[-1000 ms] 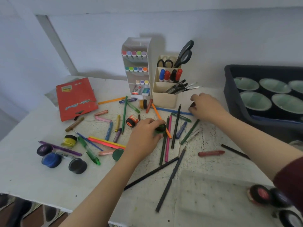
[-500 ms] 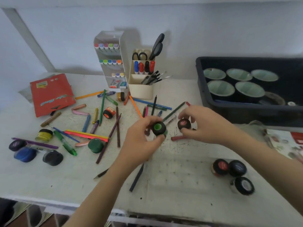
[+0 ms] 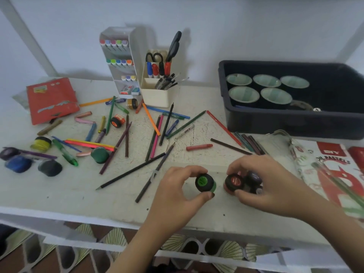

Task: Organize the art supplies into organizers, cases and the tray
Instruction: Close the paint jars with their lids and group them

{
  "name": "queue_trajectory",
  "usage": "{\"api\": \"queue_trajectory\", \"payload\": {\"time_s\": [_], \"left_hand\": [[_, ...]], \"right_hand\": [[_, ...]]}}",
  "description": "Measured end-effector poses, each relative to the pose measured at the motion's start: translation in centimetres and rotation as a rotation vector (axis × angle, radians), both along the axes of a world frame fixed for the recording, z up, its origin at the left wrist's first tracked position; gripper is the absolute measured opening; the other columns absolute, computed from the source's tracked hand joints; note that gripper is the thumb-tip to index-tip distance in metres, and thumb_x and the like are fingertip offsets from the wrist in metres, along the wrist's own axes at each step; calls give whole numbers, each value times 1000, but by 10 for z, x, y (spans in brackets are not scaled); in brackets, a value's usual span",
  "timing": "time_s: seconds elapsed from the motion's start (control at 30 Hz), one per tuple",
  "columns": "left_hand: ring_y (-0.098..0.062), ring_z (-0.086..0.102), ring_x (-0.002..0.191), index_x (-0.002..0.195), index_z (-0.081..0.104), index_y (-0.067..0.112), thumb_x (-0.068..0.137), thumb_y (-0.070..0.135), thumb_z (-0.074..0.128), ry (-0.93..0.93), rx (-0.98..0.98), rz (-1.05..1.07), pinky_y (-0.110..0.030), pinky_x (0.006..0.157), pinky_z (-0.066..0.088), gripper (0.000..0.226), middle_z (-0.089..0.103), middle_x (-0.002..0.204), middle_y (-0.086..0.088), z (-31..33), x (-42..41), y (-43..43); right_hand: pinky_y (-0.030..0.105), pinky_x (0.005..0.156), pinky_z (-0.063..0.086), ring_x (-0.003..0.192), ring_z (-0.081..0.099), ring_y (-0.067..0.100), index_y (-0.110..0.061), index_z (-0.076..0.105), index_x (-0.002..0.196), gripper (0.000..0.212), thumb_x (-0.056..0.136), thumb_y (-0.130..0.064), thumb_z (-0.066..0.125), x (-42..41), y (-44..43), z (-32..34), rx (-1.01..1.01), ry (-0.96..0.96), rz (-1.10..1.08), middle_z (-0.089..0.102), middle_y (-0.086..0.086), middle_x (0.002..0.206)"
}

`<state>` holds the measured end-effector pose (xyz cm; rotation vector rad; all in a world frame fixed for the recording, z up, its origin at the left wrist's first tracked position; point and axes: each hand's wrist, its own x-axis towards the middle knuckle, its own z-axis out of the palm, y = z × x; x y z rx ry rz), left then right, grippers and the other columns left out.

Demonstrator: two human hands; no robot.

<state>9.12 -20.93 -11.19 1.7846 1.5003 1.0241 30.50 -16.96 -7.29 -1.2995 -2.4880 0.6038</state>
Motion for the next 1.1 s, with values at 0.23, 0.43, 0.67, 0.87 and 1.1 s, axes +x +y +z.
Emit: {"api": "queue_trajectory", "payload": {"time_s": [0.23,0.43,0.67,0.87,1.1], "left_hand": [[7,51,102,98,63,41,67,28,82,-4,-35,47,0,85,32,39,62,100,20,-10,6,-2],[7,52,102,96,62,43,67,28,83,-10,-54,72,-5,85,34,39,63,98,20,-11,8,-1],[8,50,102,96,60,45,68,29,81,31,-36,54,0,83,31,39,62,98,23,-8,11,4],[10,46,102,101,57,44,71,23,79,108,-2,-19,3,83,27,43,57,98,27,-1,25,21],[-2,43,98,100,65,28,66,21,83,272,57,-43,-4,86,26,39,55,98,20,-9,34,35]], "right_hand": [[15,85,29,95,44,-10,-45,54,97,31,70,-56,47,17,-10,-12,19,-108,0,49,-31,93],[24,89,37,99,44,0,-45,60,109,43,77,-65,38,23,-15,-24,47,-123,-35,46,-26,102],[29,87,32,102,42,3,-42,66,98,28,80,-55,50,23,-19,-45,168,11,-154,51,-19,107],[36,98,31,116,43,8,-43,65,101,25,79,-47,55,19,-25,-57,123,141,-223,50,-19,121],[39,98,34,118,43,6,-43,63,101,26,81,-50,48,18,-29,-64,122,225,-251,49,-22,124]]}}
